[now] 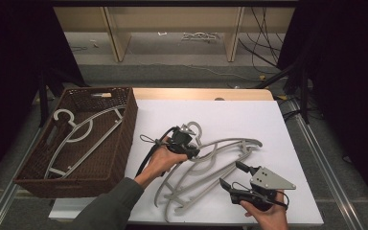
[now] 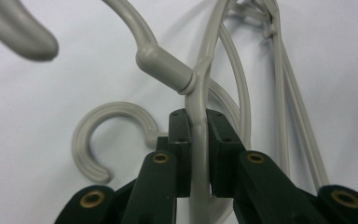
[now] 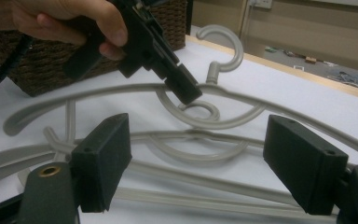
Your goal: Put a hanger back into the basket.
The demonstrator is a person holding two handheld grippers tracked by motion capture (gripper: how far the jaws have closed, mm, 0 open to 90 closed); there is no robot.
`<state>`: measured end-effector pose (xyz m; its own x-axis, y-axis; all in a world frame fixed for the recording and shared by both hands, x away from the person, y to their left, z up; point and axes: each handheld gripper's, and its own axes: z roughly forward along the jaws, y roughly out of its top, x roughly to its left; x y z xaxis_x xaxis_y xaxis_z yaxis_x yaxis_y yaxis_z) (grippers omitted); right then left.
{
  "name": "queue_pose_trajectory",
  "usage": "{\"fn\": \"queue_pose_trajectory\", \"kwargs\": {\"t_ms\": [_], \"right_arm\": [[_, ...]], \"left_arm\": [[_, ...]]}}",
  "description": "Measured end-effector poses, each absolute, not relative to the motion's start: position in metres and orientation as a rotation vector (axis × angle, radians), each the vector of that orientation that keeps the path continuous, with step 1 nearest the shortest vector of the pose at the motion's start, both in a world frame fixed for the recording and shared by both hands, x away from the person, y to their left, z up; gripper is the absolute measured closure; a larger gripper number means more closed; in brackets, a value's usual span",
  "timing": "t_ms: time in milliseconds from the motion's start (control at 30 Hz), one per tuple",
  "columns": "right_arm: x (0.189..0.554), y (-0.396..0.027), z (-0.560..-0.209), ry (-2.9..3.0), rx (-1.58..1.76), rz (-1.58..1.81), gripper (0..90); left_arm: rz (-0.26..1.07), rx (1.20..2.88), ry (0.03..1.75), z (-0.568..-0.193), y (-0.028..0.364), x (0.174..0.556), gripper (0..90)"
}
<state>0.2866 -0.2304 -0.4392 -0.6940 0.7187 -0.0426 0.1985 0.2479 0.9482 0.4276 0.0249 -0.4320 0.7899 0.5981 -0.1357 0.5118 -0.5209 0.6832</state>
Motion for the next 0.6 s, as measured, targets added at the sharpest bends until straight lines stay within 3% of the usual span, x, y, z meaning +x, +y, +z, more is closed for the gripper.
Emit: {"fn": "queue_pose_trajectory", "kwargs": {"t_ms": [600], "right_arm": [[0.286,-0.23,-0.439,2.055,0.838,1.453,24.2]], "left_arm": [[0.25,2.082,0.828,-0.378,0.049,0.424,81.4]]}}
